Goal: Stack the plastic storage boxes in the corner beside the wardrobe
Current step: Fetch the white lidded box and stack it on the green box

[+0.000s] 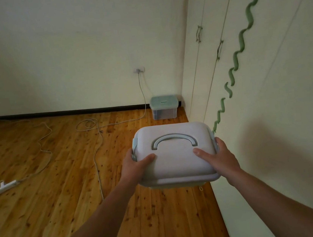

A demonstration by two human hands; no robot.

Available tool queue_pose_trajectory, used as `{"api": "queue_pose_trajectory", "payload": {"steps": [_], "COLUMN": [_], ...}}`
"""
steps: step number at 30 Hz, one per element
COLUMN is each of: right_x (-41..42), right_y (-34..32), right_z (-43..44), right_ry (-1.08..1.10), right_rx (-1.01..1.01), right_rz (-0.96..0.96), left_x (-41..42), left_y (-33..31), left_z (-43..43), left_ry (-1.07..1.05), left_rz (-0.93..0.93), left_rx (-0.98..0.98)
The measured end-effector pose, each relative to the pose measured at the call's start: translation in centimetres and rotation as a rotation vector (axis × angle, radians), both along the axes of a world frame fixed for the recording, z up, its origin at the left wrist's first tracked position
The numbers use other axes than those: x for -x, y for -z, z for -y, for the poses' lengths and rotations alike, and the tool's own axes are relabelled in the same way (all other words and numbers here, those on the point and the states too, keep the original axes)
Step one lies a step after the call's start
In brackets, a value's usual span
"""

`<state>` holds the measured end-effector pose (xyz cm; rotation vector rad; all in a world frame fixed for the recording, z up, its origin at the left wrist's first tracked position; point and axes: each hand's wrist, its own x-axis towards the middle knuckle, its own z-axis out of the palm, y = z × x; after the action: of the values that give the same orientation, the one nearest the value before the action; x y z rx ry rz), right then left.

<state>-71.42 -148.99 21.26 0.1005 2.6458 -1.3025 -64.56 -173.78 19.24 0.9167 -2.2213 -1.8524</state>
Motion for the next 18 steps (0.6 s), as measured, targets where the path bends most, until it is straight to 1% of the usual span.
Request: {"api": "queue_pose_trajectory", "payload": {"steps": [11, 18], "right_x": [9.4, 19.0], "right_y": [-0.5, 0.4], "right_z": [4.6, 6.4], "right_ry": [0.000, -0.017], "right_rx": [0.007, 0.019], "right_rz": [-0.009, -0.014], "left_x": [9.3, 18.2], "left_y": [-0.4, -0.5], "left_z": [4.8, 6.4], "left_ry": [-0.002, 0.000], "left_rz": [0.005, -0.001], "left_rx": [0.015, 0.026]}}
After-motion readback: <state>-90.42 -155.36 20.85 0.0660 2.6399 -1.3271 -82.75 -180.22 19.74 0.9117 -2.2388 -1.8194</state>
